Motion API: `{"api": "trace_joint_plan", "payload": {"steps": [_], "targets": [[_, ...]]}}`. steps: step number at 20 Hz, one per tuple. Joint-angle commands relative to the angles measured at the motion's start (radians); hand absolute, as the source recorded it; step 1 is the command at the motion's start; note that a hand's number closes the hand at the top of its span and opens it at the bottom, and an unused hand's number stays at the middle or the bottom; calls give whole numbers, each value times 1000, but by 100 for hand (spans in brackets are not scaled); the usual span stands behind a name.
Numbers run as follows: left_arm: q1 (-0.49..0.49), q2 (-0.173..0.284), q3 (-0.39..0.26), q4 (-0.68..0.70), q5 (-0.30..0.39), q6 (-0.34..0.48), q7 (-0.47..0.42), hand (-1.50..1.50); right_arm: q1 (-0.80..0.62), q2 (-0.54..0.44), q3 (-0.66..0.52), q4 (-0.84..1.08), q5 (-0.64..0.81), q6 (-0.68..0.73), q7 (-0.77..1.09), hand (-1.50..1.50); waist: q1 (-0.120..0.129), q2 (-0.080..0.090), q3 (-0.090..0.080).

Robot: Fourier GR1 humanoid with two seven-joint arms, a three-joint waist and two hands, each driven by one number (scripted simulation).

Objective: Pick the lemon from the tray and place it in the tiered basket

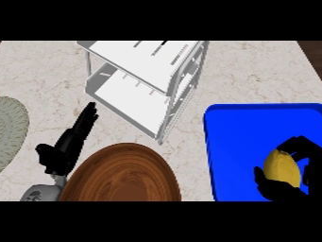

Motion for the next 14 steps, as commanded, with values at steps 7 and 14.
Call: {"api": "trace_joint_plan", "payload": {"steps": [7,14], "targets": [[-61,-42,-30,15,-23,13,24,0,-443,37,353,-218,201,157,562,150,51,14,0],[-90,-13,-17,10,-13,-20,50,0,-854,38,214,88,78,104,689,150,72,17,0]]}}
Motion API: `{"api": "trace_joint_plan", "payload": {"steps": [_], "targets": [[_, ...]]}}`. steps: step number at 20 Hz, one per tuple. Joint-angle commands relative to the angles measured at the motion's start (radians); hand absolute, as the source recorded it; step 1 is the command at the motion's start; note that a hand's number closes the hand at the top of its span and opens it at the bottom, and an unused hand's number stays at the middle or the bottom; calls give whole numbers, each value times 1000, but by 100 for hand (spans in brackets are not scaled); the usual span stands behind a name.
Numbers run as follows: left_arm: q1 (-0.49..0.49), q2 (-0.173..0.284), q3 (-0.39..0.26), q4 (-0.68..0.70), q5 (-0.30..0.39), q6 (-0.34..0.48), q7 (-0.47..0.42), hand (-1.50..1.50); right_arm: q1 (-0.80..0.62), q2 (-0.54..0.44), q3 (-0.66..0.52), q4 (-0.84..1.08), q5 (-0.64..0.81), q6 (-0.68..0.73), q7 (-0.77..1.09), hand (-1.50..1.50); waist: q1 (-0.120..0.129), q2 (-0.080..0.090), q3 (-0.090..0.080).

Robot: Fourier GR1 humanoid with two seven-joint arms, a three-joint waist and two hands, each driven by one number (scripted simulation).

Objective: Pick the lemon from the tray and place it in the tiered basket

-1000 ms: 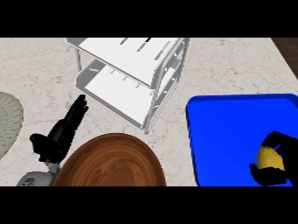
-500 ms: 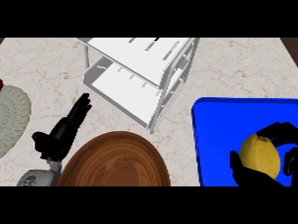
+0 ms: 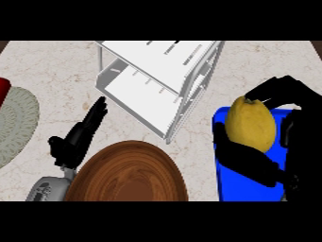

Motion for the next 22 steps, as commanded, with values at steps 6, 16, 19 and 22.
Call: {"api": "trace_joint_plan", "payload": {"steps": [6,16,19,22], "targets": [[-21,5,0,17,-5,-17,-2,0,-458,5,-189,409,-155,-20,224,150,20,5,1],[-51,-14,2,22,-8,-6,1,0,-780,5,-343,989,-239,-186,78,150,31,13,2],[-4,-42,-35,10,-31,6,-13,0,-764,5,-330,1118,-260,-322,6,150,32,14,2],[-5,-6,-11,5,-14,-26,-17,0,-816,5,-288,1266,-296,-412,-8,150,45,15,2]]}}
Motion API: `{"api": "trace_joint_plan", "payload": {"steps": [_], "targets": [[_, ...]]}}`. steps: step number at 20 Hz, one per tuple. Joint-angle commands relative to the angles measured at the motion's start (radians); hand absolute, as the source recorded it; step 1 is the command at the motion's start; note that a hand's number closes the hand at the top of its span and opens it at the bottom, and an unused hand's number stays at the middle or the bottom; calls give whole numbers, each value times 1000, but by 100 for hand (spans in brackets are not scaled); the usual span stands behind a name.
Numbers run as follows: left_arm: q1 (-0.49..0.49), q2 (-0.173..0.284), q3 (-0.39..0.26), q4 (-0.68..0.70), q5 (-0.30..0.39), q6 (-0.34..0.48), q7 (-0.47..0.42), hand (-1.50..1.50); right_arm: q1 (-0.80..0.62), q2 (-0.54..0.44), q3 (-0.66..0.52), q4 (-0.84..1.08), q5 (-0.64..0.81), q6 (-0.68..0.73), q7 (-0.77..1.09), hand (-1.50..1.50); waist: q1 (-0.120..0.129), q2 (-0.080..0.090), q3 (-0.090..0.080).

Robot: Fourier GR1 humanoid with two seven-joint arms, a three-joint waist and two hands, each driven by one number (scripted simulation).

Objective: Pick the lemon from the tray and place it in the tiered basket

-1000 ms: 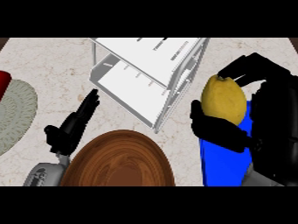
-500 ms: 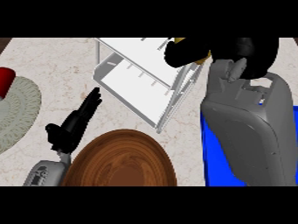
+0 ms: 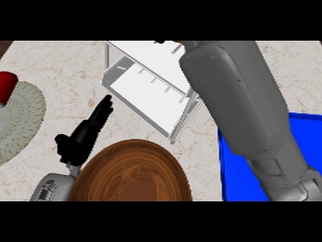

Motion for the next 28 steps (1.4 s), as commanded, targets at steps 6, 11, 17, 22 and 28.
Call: {"api": "trace_joint_plan", "payload": {"steps": [6,11,17,22,28], "targets": [[-33,27,38,35,29,-44,-13,0,-153,5,-72,333,-155,-269,-73,150,-6,4,0],[-19,4,5,17,0,-24,1,0,-187,5,-38,445,-292,-402,-63,150,10,3,0],[-24,-16,-6,-12,-3,-9,27,0,-171,5,-107,482,-485,-534,-15,-150,26,0,0],[-22,-3,11,32,-9,-16,-13,0,-241,5,-76,500,-519,-682,-60,-150,-2,-3,0],[36,18,39,-13,2,-1,2,0,-228,-58,0,537,-265,-832,51,-150,-59,-23,-1]]}}
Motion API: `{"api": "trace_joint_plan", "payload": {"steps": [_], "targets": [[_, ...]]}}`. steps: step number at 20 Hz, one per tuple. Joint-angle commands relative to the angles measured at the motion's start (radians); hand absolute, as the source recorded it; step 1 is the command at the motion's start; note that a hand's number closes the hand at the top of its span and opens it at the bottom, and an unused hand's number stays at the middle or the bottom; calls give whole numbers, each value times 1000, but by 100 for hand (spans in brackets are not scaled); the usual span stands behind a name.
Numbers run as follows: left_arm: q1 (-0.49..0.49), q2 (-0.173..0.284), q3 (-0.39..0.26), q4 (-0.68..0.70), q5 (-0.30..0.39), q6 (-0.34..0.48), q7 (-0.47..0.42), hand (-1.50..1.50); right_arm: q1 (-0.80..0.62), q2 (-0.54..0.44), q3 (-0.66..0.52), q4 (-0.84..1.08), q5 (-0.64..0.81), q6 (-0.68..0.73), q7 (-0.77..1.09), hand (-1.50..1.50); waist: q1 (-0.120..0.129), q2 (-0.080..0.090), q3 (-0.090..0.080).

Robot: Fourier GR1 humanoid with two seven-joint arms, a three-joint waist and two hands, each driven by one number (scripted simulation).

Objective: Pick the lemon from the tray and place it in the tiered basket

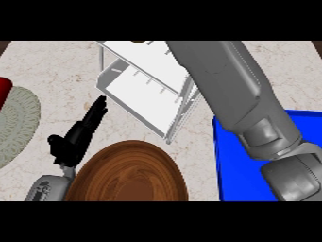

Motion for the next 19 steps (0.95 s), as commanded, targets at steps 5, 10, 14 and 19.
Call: {"api": "trace_joint_plan", "payload": {"steps": [5,10,14,19], "targets": [[40,33,41,-18,24,-8,12,0,5,-116,65,-1,265,-247,176,-150,-64,-20,0],[120,5,41,-19,21,20,-22,0,124,-194,17,-219,250,-232,112,-150,-116,-42,3],[141,60,81,-43,42,-9,-29,0,235,-205,4,-391,258,-204,132,-150,-134,-50,3],[128,21,74,-46,27,41,-9,0,423,-284,-3,-607,191,-55,112,-150,-177,-51,5]]}}
